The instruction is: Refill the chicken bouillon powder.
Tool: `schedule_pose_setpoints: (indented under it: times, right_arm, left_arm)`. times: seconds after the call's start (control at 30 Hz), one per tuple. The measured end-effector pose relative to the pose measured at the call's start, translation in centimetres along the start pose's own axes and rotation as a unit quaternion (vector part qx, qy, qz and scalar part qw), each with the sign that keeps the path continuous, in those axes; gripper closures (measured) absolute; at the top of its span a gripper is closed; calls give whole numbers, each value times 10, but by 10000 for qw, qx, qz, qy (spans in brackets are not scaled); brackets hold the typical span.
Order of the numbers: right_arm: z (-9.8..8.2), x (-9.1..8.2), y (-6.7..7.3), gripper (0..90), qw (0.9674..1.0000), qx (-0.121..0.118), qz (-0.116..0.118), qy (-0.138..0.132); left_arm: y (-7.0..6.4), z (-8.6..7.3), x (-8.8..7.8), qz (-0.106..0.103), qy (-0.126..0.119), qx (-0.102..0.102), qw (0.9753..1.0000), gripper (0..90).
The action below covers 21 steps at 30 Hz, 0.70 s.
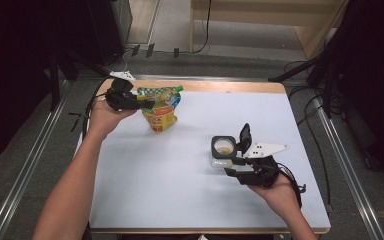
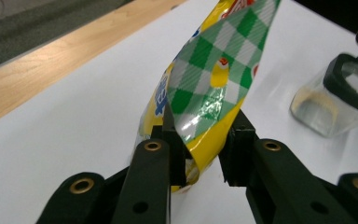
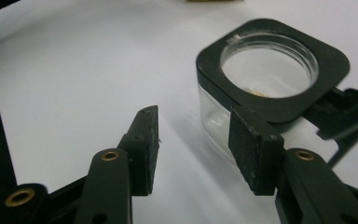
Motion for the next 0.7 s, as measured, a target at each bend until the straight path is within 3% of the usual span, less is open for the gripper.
schedule_pose_setpoints:
  times: [0.23, 0.7]
  right_arm:
    - [6, 1, 10, 545, 9998, -149, 112, -63]
    - [12, 11, 30, 549, 9987, -375, 339, -21]
  left_arm:
    - [-9, 9, 0, 84, -29, -6, 10000, 795]
    - [-39, 26, -13, -165, 189, 192, 9995, 834]
Point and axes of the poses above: each handheld gripper's, and its own axes: x roughly forward along the jaws, z roughly out of its top, y roughly to its left, the point moved 5 cm from there along x, roughly forward along the jaws, and after that the axes turned 2 degrees about -y, right-handed, at the moved point
